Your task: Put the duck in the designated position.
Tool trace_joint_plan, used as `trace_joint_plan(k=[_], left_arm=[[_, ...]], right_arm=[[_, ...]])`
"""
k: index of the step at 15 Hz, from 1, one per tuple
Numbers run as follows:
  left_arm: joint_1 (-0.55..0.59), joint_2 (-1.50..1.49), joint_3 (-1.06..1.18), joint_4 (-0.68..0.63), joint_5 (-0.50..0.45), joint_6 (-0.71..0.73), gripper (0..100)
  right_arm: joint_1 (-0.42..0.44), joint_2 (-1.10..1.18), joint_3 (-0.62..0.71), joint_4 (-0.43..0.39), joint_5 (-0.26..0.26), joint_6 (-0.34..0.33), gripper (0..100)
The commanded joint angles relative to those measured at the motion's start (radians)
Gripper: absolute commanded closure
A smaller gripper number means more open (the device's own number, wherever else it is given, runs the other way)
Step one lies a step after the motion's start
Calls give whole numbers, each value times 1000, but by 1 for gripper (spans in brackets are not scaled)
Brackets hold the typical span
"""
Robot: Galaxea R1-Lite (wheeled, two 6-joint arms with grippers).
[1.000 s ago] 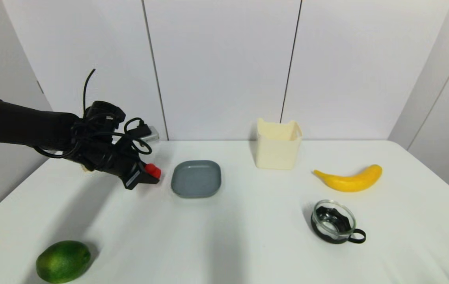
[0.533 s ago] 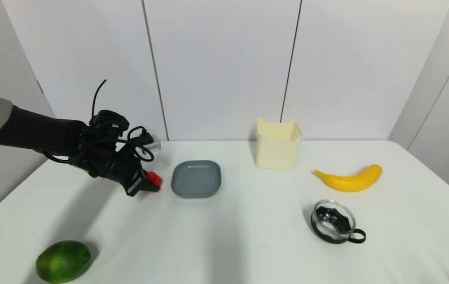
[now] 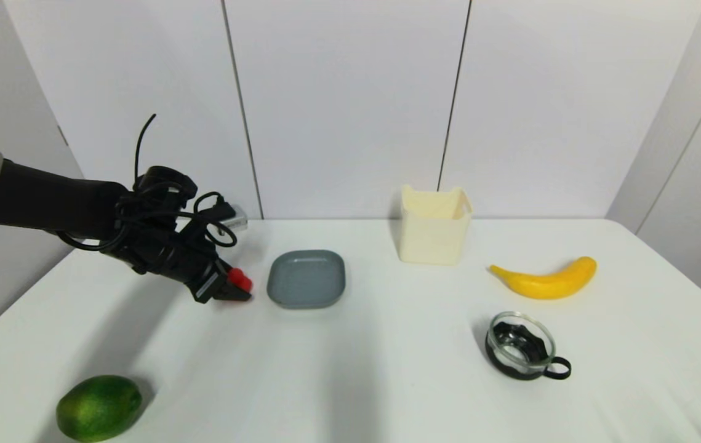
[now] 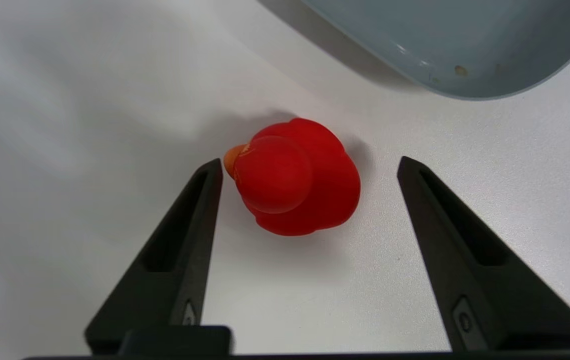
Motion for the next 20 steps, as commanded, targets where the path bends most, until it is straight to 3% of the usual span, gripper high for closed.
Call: trace_joint_plan(k=[1,3,8,11,17,20], left_arm=[[-2,-107,-30,6,-4,2,0],[0,-217,-82,39,-1,4,0],[0,-478,-466,395,35,-22,0],[0,-633,-546,417,55,-110,0],[1,-914,-351,431,204,-221,0],[26,-1055,-182,409,332,-252,0]], right_arm=[[0,2,9,0,0,-1,0],[0,2,9,0,0,-1,0],[0,2,9,0,0,-1,0],[0,2,9,0,0,-1,0],[0,2,9,0,0,-1,0],[0,2,9,0,0,-1,0]])
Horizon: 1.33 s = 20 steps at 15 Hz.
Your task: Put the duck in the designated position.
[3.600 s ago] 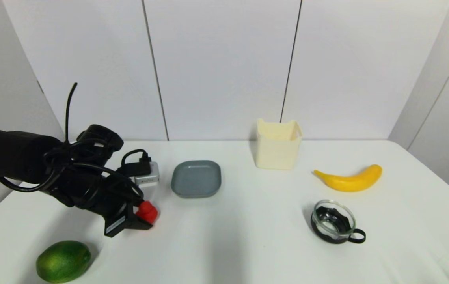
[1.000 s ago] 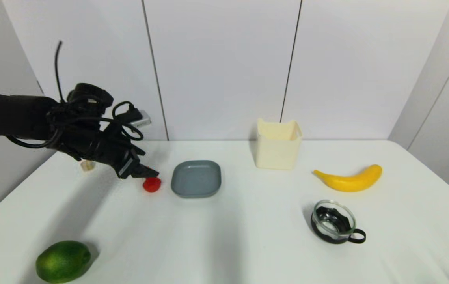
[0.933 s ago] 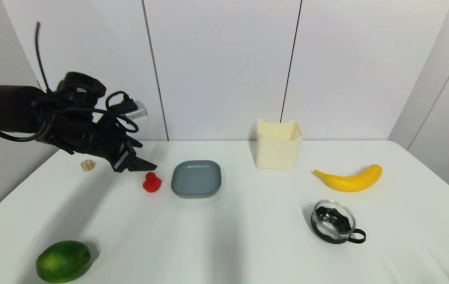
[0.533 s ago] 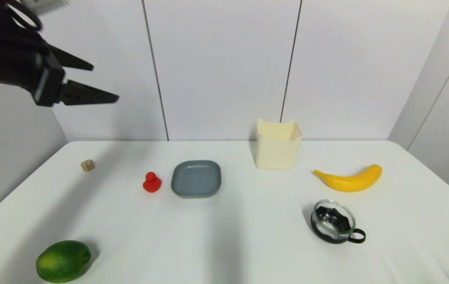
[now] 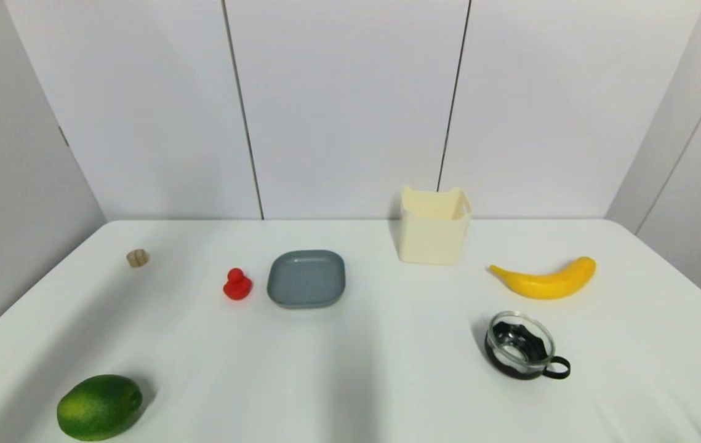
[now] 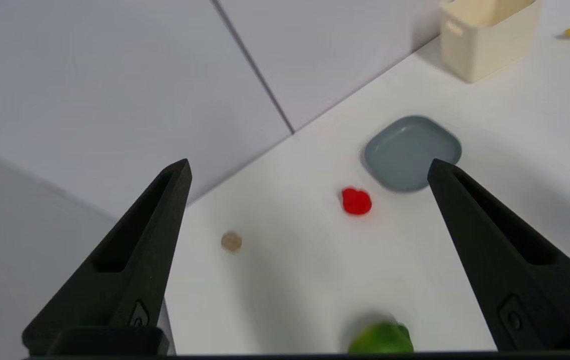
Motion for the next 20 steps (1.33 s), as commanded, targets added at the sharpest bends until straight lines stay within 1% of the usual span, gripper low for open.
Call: trace_joint_plan(k=[1,3,4,5,6,8,10,13,16,17,19,20], left_arm=[[45,-237,247,-49,126,-29,0],[51,-318,390,-126,162,-33,0],[53,-396,536,-228,211,-55,0],[62,-445,631,-296,232,-79,0],[97,-542,809,-400,245,-119,0],[145,-663,1002,-483,245,-162,0],[188,-760,1159,-535,241,-203,0],[186,-836,1404,-696,238,-205,0],[166,-935,1584,-764,235,-207,0],[156,-962,1625,-764,231,-214,0],[154,-1010,1643,-762,182,-225,0],[154,-1045,1651,-762,159,-253,0]], right_arm=[[0,1,9,-1,0,-1,0],[0,1,9,-1,0,-1,0],[0,1,9,-1,0,-1,0],[0,1,9,-1,0,-1,0],[0,1,9,-1,0,-1,0],[0,1,9,-1,0,-1,0],[0,1,9,-1,0,-1,0],[0,1,9,-1,0,-1,0],[0,1,9,-1,0,-1,0],[0,1,9,-1,0,-1,0],[0,1,9,-1,0,-1,0],[0,1,9,-1,0,-1,0]])
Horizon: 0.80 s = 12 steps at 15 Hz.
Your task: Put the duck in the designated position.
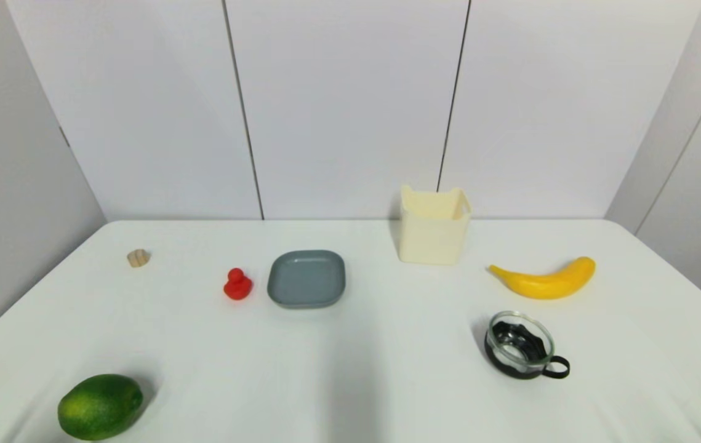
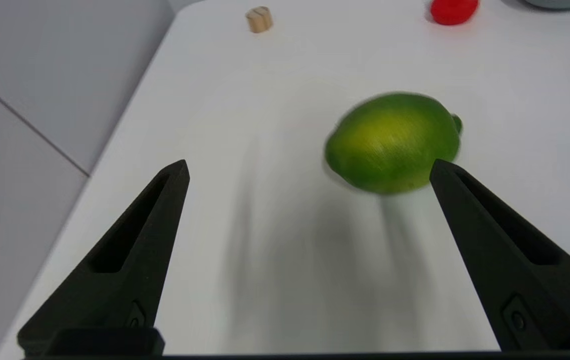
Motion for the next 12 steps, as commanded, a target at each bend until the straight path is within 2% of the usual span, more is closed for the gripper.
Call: trace_joint_plan(k=[1,7,12], left_arm=[[-9,-174,79,-6,-98,-65,0],[-9,-217,91,-18,-103,-117,0],[-9,-218,91,-23,-43,-250,0]], right_arm=[[0,2,9,0,0,-1,0],[0,2,9,0,0,-1,0],[0,2,9,0,0,-1,0]])
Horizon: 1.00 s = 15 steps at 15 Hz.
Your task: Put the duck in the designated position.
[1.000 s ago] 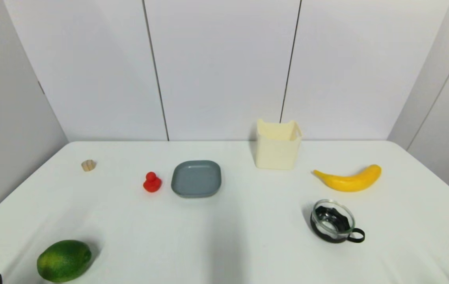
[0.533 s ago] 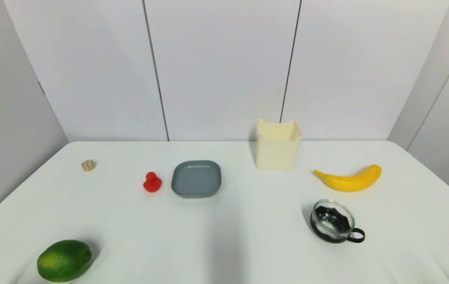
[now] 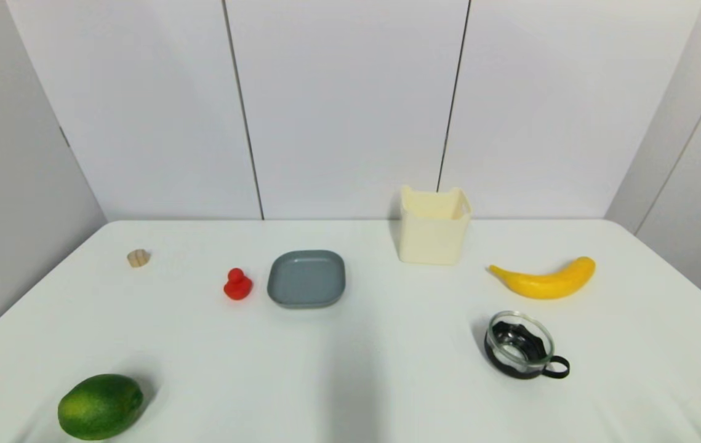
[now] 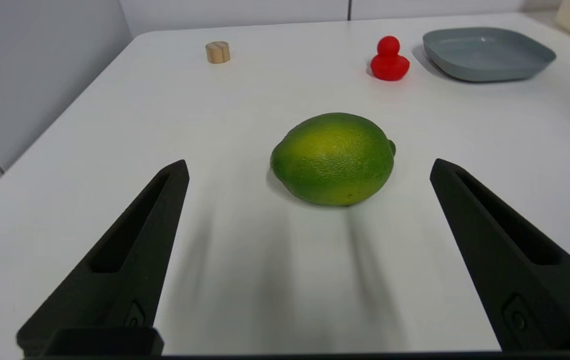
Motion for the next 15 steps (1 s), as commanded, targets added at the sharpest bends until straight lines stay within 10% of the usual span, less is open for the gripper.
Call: trace_joint_plan(k=[1,15], left_arm=[[1,0,1,-2,27,-41,0],[1,0,1,-2,27,-41,0]], right_arm=[[0,1,9,0,0,-1,0],[0,0,9,-2,-32,-10,0]])
